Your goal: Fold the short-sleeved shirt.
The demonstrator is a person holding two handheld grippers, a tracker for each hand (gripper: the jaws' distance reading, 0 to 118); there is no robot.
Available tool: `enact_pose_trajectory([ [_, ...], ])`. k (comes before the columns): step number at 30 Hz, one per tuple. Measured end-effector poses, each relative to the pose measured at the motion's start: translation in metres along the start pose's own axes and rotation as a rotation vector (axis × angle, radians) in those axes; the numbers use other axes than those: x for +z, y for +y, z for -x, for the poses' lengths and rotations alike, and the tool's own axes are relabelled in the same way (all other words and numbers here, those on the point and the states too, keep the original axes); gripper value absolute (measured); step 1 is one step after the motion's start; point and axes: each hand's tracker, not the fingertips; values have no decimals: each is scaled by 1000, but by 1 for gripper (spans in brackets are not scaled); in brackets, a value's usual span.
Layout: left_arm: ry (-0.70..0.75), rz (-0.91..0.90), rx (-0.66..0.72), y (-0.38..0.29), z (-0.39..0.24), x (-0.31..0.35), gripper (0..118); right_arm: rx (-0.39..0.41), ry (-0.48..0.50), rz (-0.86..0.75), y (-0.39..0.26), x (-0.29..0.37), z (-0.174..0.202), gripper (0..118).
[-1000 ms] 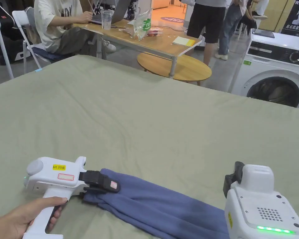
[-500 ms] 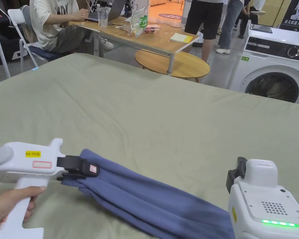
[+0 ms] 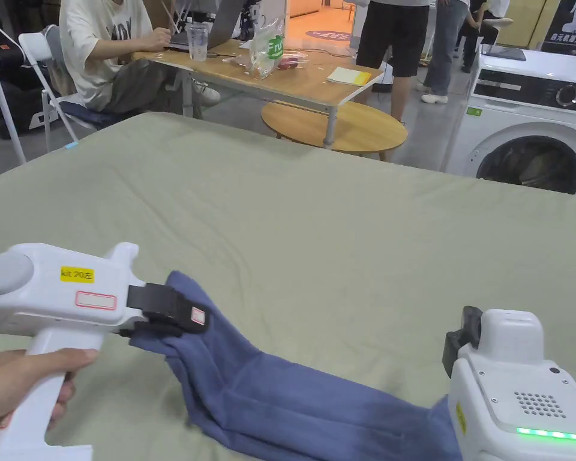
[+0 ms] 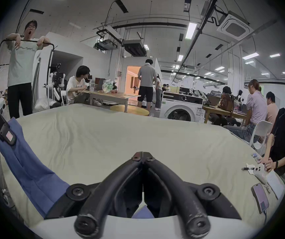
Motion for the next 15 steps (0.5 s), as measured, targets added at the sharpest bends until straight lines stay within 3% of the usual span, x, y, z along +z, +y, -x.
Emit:
enact_pose_trajectory([
  [4, -86, 85, 3, -11, -34, -50, 5, -11, -9, 4, 0, 4, -7, 0],
  [11, 99, 282, -59, -36, -54, -162, 5, -12, -35, 11, -4, 10, -22, 0],
  [15, 183, 298, -35, -49, -51, -197, 5, -12, -55, 18, -6, 13, -31, 0],
])
